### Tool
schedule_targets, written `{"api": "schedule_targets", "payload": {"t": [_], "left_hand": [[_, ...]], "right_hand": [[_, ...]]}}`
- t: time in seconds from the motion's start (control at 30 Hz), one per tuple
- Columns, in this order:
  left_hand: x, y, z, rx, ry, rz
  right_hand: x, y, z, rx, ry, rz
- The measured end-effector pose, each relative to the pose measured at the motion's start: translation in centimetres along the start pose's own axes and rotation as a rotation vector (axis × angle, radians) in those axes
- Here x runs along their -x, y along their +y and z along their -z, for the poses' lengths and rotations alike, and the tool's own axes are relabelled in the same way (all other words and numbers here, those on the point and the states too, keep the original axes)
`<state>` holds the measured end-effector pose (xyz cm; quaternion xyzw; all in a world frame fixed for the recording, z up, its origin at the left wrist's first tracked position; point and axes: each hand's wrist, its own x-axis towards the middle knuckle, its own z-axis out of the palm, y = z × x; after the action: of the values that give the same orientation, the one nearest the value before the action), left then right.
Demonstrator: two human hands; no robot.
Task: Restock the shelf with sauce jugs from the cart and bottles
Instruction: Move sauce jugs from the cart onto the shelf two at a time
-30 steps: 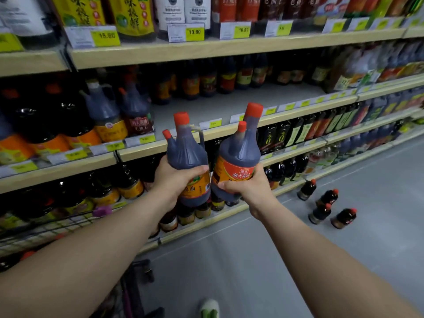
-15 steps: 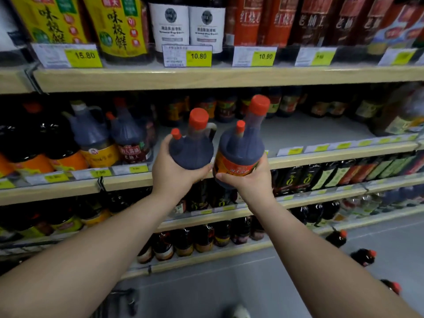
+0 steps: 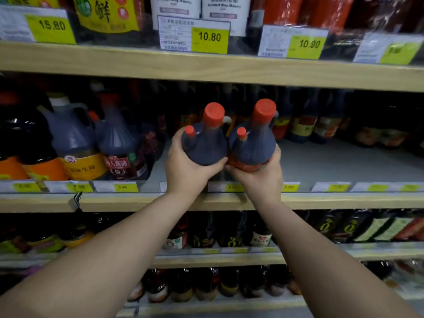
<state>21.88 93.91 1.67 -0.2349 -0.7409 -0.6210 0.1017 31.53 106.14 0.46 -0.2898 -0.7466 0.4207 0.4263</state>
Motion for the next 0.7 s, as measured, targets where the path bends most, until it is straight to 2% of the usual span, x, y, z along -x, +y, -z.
{"api": "schedule_targets", "payload": {"t": [0.2, 0.4, 0.6, 0.7], "left_hand": [[0.1, -1.2, -1.0, 0.015, 0.017, 0.08], [-1.7, -0.7, -1.0, 0.006, 0.046, 0.215], [-3.2, -0.6, -1.1, -0.007, -0.089, 0.286], [-3.0, -0.3, -0.6, -0.023, -0.135, 0.268]], "right_hand": [[-0.9, 2.2, -1.2, 0.242, 0.036, -0.04], [-1.8, 2.1, -1.6, 0.353, 0.027, -0.156], [-1.5, 2.2, -1.8, 0.407, 0.021, -0.094], [-0.2, 2.3, -2.0, 0.295, 0.08, -0.009]]}}
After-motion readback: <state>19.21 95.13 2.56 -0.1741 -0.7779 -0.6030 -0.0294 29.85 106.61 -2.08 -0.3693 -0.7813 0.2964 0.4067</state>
